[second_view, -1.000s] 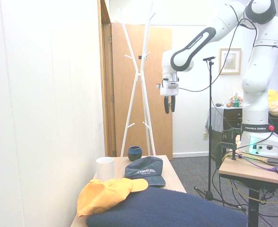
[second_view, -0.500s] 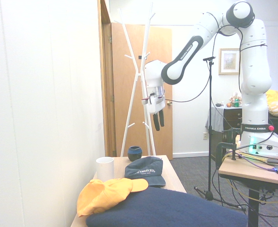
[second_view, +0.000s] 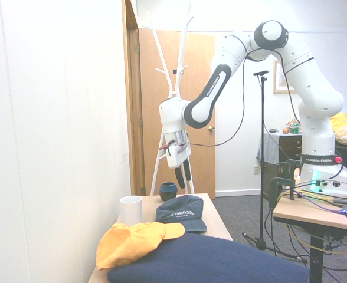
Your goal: Hang the cap
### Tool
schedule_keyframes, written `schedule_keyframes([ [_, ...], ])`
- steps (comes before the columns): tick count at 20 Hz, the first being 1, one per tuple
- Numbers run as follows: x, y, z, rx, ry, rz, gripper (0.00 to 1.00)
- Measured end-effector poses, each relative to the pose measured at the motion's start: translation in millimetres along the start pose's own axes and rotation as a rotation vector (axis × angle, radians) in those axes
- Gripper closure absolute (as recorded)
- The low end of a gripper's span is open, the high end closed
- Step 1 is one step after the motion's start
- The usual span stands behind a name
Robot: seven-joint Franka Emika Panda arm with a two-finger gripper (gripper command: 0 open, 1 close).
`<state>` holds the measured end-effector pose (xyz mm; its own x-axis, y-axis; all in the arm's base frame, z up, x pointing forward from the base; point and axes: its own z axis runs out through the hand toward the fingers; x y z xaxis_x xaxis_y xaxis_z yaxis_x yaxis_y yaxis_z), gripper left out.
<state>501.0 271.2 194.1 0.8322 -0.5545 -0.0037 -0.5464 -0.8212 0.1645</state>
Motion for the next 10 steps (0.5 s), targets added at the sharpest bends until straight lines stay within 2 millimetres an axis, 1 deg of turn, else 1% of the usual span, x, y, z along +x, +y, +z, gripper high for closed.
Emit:
schedule_keyframes([
  [4,17.9,-11.2,24.1,-0.012,-0.017,0.044,0.0],
  [7,28.4,-10.7,36.3,-0.013,-0.028,0.074,0.0],
  [10,32.6,-6.7,49.1,-0.023,-0.049,0.091,0.0],
])
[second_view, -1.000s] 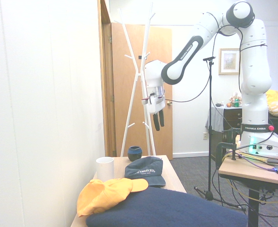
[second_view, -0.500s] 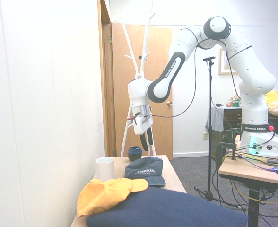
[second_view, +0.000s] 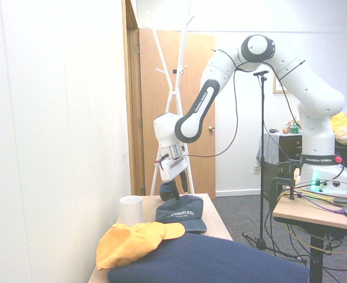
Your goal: Hang the cap
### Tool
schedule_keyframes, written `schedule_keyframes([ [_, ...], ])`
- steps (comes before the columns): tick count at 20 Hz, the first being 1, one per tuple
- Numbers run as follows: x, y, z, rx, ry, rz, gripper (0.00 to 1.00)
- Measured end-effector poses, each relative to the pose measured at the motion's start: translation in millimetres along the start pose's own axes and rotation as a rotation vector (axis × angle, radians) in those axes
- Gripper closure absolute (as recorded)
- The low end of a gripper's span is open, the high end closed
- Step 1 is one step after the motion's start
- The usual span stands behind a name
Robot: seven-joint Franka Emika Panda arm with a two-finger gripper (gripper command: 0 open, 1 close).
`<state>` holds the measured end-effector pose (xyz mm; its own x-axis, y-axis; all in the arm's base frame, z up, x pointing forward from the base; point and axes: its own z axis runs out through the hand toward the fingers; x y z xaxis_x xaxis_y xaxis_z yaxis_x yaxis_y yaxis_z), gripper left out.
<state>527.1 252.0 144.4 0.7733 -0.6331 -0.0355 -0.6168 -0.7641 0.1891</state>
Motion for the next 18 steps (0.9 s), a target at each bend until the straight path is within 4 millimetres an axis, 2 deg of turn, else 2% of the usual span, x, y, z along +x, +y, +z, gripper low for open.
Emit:
schedule_keyframes([
  [1,0.9,0.8,2.7,-0.003,-0.006,-0.002,0.0],
  [2,1.4,1.3,4.5,-0.004,-0.01,-0.003,1.0],
  [18,0.5,0.0,6.9,0.023,-0.029,0.006,1.0],
])
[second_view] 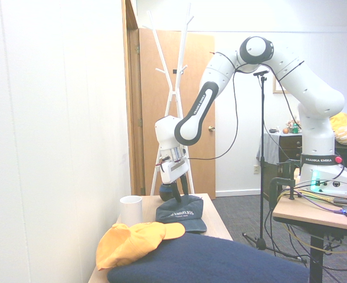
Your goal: Hang the cap
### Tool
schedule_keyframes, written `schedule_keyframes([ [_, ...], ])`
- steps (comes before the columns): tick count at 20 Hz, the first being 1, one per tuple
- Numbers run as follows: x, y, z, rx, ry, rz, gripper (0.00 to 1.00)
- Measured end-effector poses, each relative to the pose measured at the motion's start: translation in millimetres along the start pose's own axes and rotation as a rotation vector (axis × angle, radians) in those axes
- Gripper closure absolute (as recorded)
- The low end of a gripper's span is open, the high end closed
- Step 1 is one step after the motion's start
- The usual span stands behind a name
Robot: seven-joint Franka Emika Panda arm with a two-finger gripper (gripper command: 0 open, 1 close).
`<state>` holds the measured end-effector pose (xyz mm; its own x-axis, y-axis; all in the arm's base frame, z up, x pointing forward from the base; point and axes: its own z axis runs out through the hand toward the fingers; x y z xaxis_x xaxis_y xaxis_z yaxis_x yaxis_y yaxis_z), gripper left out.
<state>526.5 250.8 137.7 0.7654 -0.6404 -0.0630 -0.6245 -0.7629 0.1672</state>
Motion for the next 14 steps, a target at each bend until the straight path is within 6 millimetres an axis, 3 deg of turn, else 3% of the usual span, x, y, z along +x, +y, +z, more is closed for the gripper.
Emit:
schedule_keyframes([
  [14,7.0,-7.4,-10.2,0.012,-0.002,0.013,1.0],
])
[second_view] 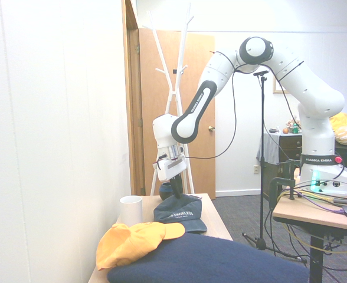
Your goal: Hang the cap
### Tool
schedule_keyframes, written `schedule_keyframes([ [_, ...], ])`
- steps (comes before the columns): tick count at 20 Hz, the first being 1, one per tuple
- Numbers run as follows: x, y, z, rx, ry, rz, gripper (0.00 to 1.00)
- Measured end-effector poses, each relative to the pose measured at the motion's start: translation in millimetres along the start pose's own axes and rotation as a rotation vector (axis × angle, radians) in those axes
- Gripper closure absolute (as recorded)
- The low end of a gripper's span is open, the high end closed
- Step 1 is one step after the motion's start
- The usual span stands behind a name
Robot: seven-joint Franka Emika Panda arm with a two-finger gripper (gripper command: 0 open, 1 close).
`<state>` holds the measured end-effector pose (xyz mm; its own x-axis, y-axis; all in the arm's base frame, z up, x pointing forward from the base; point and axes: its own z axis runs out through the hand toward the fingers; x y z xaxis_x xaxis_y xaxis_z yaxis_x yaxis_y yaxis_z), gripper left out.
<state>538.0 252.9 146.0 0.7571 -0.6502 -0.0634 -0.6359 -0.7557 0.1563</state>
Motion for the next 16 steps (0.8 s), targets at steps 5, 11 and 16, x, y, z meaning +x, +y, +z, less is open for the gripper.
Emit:
schedule_keyframes([
  [5,4.6,-0.3,-3.8,-0.005,0.004,-0.009,1.0],
  [11,-6.3,-7.6,-75.9,0.003,0.102,-0.09,1.0],
  [16,-37.9,-3.1,-174.0,0.013,0.293,-0.167,1.0],
])
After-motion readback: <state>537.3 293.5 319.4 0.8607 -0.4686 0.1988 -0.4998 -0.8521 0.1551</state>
